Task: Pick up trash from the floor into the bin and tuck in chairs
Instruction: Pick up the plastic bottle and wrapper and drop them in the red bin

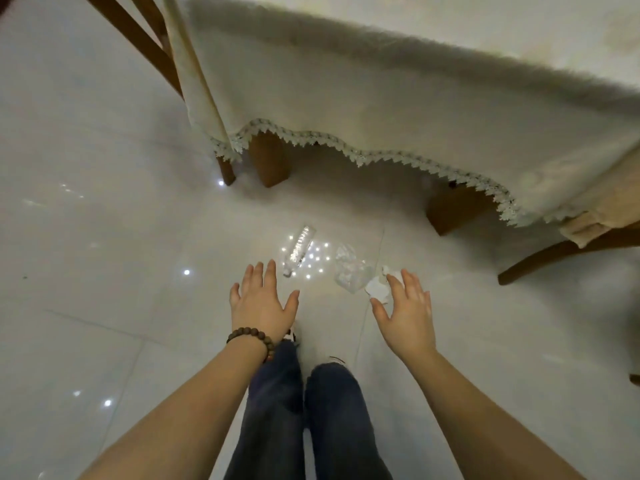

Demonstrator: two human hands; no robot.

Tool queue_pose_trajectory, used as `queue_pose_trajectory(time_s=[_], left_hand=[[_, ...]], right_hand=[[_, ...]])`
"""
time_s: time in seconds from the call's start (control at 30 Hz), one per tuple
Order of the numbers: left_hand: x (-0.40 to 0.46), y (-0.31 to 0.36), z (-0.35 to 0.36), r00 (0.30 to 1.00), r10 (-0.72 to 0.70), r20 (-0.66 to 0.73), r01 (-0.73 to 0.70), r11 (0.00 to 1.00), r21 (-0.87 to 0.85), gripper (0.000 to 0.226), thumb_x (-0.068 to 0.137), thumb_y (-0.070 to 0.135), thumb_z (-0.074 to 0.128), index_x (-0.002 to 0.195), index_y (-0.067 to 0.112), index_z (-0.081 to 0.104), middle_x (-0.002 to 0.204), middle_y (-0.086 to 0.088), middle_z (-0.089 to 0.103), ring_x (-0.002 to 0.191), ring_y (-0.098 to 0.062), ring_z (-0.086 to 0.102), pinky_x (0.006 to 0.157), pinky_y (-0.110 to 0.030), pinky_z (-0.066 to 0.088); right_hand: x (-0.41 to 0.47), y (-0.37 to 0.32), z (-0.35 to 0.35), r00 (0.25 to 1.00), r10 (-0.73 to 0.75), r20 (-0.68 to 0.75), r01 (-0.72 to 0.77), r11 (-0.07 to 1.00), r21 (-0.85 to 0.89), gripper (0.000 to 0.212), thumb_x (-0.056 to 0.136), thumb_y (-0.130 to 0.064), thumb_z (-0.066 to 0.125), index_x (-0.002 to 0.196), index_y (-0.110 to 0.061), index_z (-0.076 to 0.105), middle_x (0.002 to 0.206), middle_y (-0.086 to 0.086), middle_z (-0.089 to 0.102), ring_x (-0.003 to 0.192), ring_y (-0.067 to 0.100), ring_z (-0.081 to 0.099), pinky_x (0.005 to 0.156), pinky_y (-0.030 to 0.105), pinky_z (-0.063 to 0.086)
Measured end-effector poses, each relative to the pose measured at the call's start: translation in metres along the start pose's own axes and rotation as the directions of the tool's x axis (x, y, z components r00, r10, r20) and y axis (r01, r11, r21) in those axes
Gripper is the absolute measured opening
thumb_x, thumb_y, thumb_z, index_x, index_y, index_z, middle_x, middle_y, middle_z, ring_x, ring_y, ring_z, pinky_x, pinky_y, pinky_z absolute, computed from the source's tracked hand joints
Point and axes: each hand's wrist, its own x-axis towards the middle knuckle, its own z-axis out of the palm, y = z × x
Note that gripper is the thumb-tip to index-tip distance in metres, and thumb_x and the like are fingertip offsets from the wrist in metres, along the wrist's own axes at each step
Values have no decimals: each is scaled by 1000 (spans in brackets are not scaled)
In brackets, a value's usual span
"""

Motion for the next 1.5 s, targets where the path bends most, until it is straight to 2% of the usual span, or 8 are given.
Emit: queue_pose_trajectory(time_s=[0.27,0.5,0.7,0.9,1.0,1.13,1.27,1.5], left_hand=[[160,-32,152,997,-49,63,50,998,-27,76,90,57,39,149,17,14,156,-8,21,143,-24,15,114,-45,18],[301,-67,312,990,-30,139,37,998,-47,89,84,62,47,149,15,10,155,-10,20,141,-26,21,111,-44,27],[366,-77,397,980,5,199,26,987,-158,111,75,60,65,149,9,-1,154,-12,20,139,-28,26,109,-42,34],[401,-75,428,998,-47,49,61,938,-340,101,76,43,72,148,10,9,143,-14,35,131,-29,35,98,-43,41],[399,-77,428,997,-68,47,81,921,-382,100,75,44,73,148,10,13,142,-15,37,128,-31,40,98,-43,42],[393,-88,426,996,-68,58,85,917,-389,101,74,49,72,147,11,15,144,-12,38,129,-28,40,98,-42,42],[388,-96,417,996,-74,40,84,918,-388,101,74,50,71,148,11,13,143,-11,39,129,-27,40,97,-42,43],[363,-102,354,996,-93,1,86,920,-382,100,76,50,69,149,13,11,146,-11,36,127,-27,44,92,-43,48]], right_hand=[[127,54,175,991,5,131,-8,1000,26,63,90,-53,46,144,-25,27,157,3,15,144,23,6,115,39,2],[241,123,343,940,-72,332,133,977,-166,90,79,-65,53,148,-30,6,158,1,-10,144,23,-12,114,44,-6],[313,161,415,877,-205,435,355,886,-298,124,64,-69,66,140,-37,-26,149,1,-34,139,25,-26,114,49,-10],[350,169,441,839,-301,452,479,803,-355,124,66,-65,68,140,-32,-26,151,2,-32,138,24,-28,115,48,-9],[354,168,440,830,-293,475,483,803,-349,118,70,-61,67,144,-28,-19,154,2,-25,141,23,-22,116,44,-7],[342,160,442,865,-315,390,438,853,-284,81,80,-43,66,145,-22,22,157,5,13,143,25,11,115,36,10],[340,148,445,916,-285,282,356,901,-247,44,78,-20,65,121,-17,54,123,9,55,113,30,49,92,37,39],[336,95,386,980,-173,100,181,981,-75,41,83,-12,54,123,-22,54,98,6,63,88,26,58,68,31,41]])
